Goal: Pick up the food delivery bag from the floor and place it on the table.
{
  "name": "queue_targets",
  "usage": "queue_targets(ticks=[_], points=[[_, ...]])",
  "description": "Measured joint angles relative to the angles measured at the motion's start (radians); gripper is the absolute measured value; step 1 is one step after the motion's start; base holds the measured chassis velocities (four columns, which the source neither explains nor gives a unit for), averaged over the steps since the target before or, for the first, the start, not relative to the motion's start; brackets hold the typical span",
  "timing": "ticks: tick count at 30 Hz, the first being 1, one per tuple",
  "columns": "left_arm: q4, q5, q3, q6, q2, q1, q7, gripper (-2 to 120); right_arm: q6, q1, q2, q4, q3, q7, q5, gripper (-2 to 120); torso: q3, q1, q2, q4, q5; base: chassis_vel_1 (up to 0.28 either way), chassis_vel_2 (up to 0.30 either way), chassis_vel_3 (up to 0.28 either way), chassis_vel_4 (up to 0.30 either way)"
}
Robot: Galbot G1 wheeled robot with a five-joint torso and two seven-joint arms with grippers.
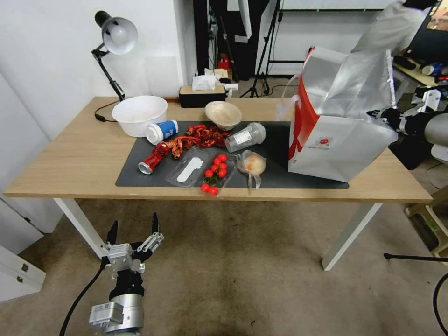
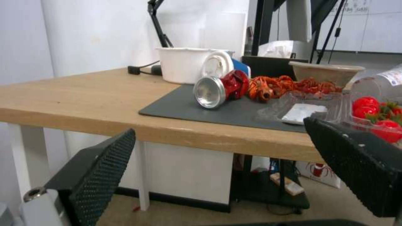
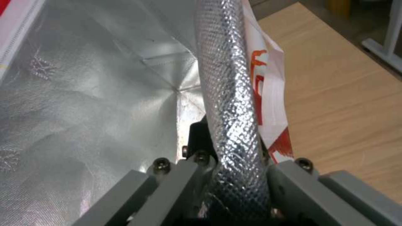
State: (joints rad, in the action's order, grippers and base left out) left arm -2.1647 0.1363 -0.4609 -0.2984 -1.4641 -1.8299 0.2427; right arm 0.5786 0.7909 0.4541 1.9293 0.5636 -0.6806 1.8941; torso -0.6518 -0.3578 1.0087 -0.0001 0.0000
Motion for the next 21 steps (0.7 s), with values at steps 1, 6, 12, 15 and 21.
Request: queue_targets(ticks=[1,6,12,15,21], points=[[0.000,-0.001,0.000,0.000,0.000,-0.001,0.000,100,-0.007,0.000,0.000,-0.004,-0.003,0.019,-0.014,7,0.000,0.000,0.000,0.0000,0.0000,0.000,0.000,0.000,0.000],[0.000,-0.013,0.003,-0.009,0.001,-0.008,0.005,100,-0.035,-0.002,-0.007,-0.023,-0.017,0.083,-0.071,24,0.000,0.000,0.000,0.0001,-0.0001,0.000,0.000,0.000,0.000],[-0.001,-0.026,0.013,-0.017,-0.003,-0.017,0.008,100,-0.068,-0.013,-0.007,-0.046,-0.037,0.132,-0.150,43,0.000,0.000,0.000,0.0000,-0.0001,0.000,0.000,0.000,0.000],[-0.005,-0.028,0.014,-0.018,-0.005,-0.018,0.009,100,-0.099,-0.014,-0.007,-0.054,-0.045,0.168,-0.229,54,0.000,0.000,0.000,0.0001,0.0000,0.000,0.000,0.000,0.000],[-0.009,-0.029,0.014,-0.019,-0.005,-0.020,0.009,100,-0.131,-0.014,-0.013,-0.064,-0.051,0.204,-0.304,76,0.000,0.000,0.000,0.0000,0.0000,0.000,0.000,0.000,0.000]])
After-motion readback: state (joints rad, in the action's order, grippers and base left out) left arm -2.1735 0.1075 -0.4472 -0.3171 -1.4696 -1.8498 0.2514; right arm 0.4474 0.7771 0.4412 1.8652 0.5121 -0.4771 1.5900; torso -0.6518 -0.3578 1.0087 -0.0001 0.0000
